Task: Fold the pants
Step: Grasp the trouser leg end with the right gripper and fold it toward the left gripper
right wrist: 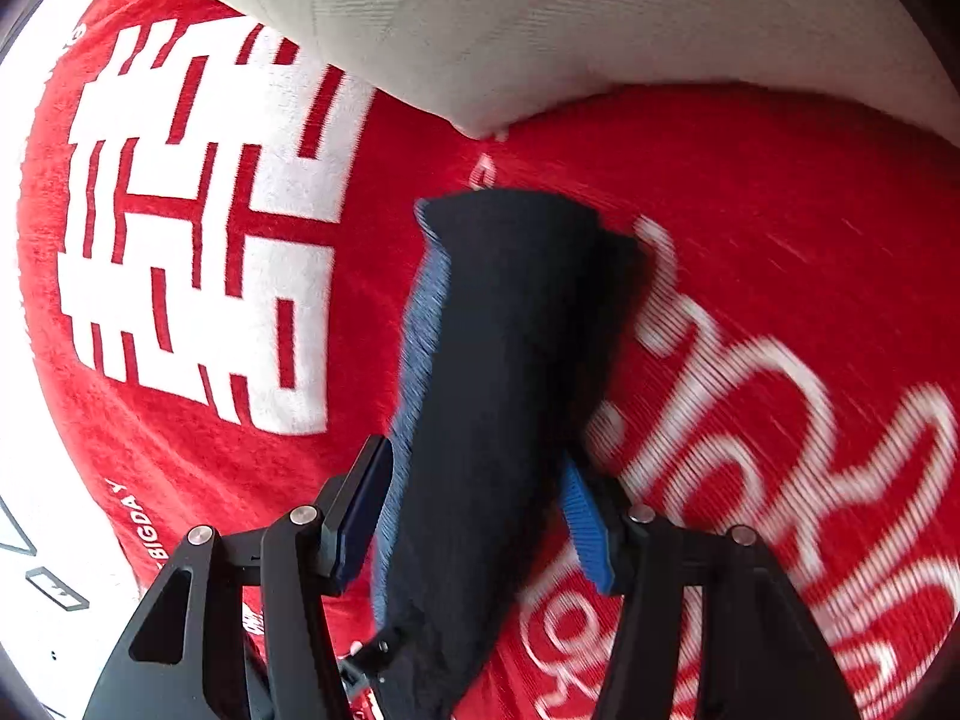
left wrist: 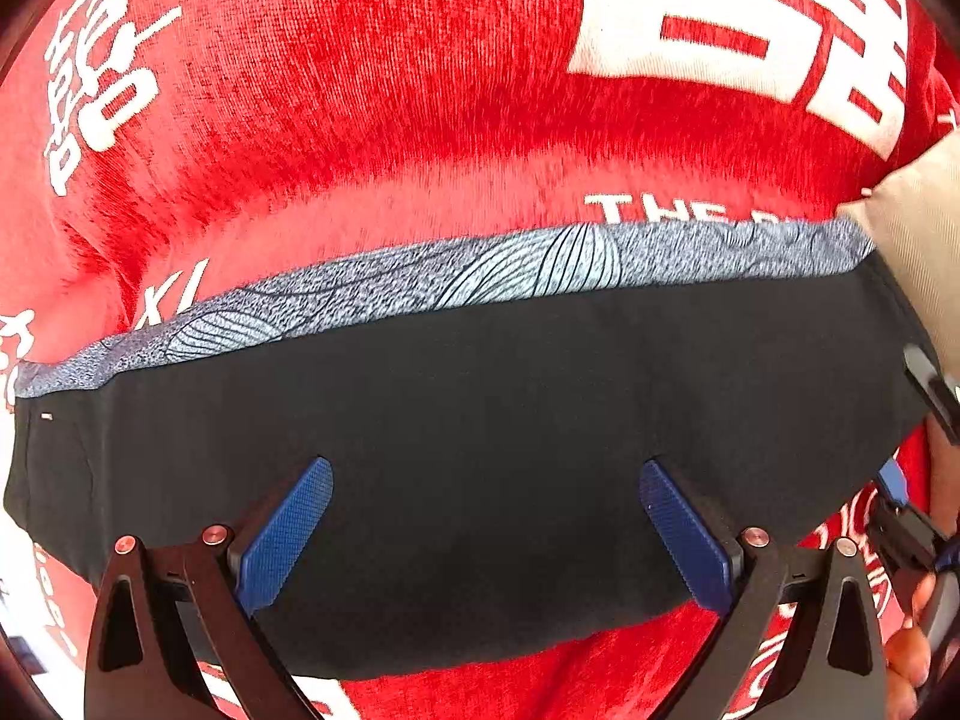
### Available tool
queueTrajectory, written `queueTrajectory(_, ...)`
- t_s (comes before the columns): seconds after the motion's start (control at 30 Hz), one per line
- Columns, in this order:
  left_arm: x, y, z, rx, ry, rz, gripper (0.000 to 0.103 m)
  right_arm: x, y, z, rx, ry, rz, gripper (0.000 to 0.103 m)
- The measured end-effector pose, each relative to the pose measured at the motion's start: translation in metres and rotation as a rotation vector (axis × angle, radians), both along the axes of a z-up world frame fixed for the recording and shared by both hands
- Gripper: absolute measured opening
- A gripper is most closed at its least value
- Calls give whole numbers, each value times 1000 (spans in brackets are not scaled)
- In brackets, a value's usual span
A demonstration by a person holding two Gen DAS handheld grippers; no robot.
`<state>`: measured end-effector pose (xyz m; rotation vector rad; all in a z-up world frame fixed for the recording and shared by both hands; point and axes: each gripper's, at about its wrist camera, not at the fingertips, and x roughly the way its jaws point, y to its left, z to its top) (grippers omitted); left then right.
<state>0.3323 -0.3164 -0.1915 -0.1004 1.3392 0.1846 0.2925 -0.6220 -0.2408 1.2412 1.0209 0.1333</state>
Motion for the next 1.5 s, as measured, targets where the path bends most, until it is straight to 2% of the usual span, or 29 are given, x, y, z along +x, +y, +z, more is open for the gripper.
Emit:
queueTrajectory(0.07, 2, -3, -1, 4, -1, 4, 103, 14, 3, -4, 5, 0, 7, 61)
queueTrajectory(0.1, 3, -5, -3, 14, 1, 2, 103, 19, 4, -5, 17, 1, 9, 58)
queueTrajectory(0.2, 0, -11, -11, 23, 7, 1, 103, 31, 6, -14, 10, 101, 44, 15)
queueTrajectory(0.27, -7, -16, -19, 29, -6, -2, 103, 30, 5, -9, -18, 106, 70, 15)
queueTrajectory(0.3, -12, -19, -21, 42, -50, -19, 103, 30, 7, 0, -60, 92, 99, 14)
queueTrajectory(0.4, -21, -23, -22, 53, -112, -39, 103, 34, 22, 30, -189, 25, 190, 14)
queueTrajectory(0.47, -22, -21, -22, 36, -120, -36, 103, 39, 41, 56, -310, -42, 276, 14)
queueTrajectory(0.53, -24, -22, -22, 35, -135, -41, 103, 43, 60, 76, -383, -100, 348, 14)
queueTrajectory(0.8, -34, -15, -21, -11, -192, -35, 103, 39, 123, 123, -595, -231, 551, 14)
queueTrajectory(0.9, -35, -8, -16, -56, -170, -47, 103, 31, 145, 136, -667, -270, 612, 14)
queueTrajectory(0.97, -37, 8, -4, -94, -125, -32, 103, 25, 162, 147, -721, -292, 648, 14)
queueTrajectory(1.03, -50, 38, 16, -124, -144, 28, 103, 20, 184, 158, -776, -318, 695, 14)
queueTrajectory(1.13, -71, 91, 43, -96, -179, 78, 103, 8, 218, 166, -872, -352, 762, 14)
queueTrajectory(1.2, -85, 131, 52, -72, -175, 112, 103, 1, 240, 166, -920, -361, 798, 14)
queueTrajectory(1.27, -95, 170, 50, -69, -150, 146, 103, -10, 277, 158, -988, -370, 854, 14)
queueTrajectory(1.33, -104, 205, 41, -69, -105, 191, 92, -20, 312, 147, -1051, -373, 912, 14)
queueTrajectory(1.43, -116, 243, 22, -94, -38, 264, 92, -41, 357, 121, -1131, -361, 996, 15)
queueTrajectory(1.5, -128, 263, 10, -114, -8, 308, 92, -58, 391, 93, -1222, -338, 1066, 17)
